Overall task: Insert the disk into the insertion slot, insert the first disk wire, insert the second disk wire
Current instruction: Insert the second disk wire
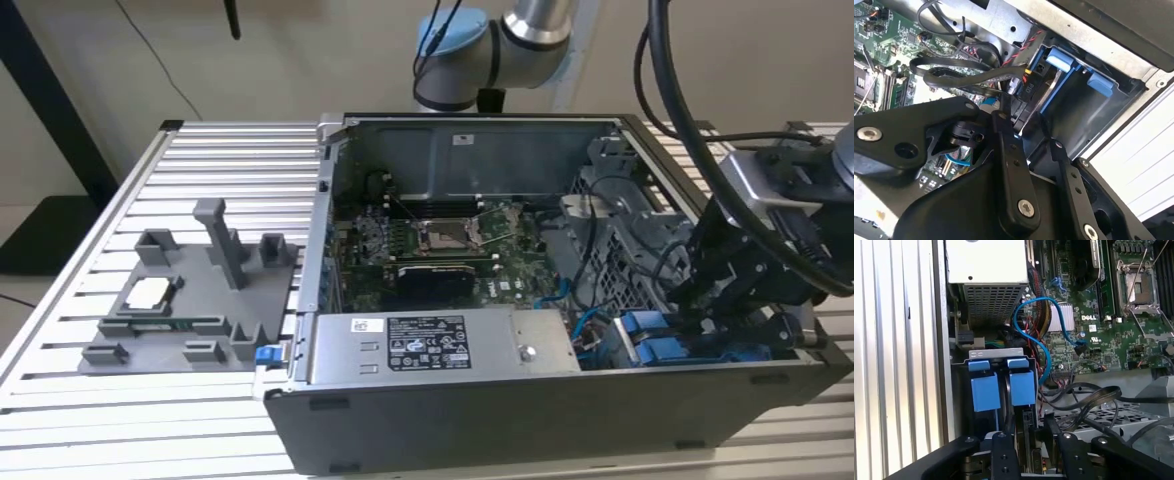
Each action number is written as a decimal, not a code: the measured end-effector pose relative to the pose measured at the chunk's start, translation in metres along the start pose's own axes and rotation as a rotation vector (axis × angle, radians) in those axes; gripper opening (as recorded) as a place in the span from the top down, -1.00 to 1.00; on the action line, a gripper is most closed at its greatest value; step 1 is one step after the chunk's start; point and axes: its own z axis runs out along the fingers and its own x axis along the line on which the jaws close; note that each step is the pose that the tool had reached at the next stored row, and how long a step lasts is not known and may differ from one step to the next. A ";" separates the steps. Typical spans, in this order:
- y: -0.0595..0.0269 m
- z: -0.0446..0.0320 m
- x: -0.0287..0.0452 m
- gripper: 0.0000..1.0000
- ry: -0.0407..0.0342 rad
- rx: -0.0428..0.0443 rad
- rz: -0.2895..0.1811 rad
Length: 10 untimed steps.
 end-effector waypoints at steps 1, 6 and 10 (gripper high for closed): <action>0.0000 -0.0003 0.0000 0.25 0.0000 0.0000 0.000; 0.0002 -0.0020 -0.0004 0.25 0.0000 0.0000 0.000; 0.0005 -0.0030 -0.0005 0.25 -0.0007 -0.0001 0.000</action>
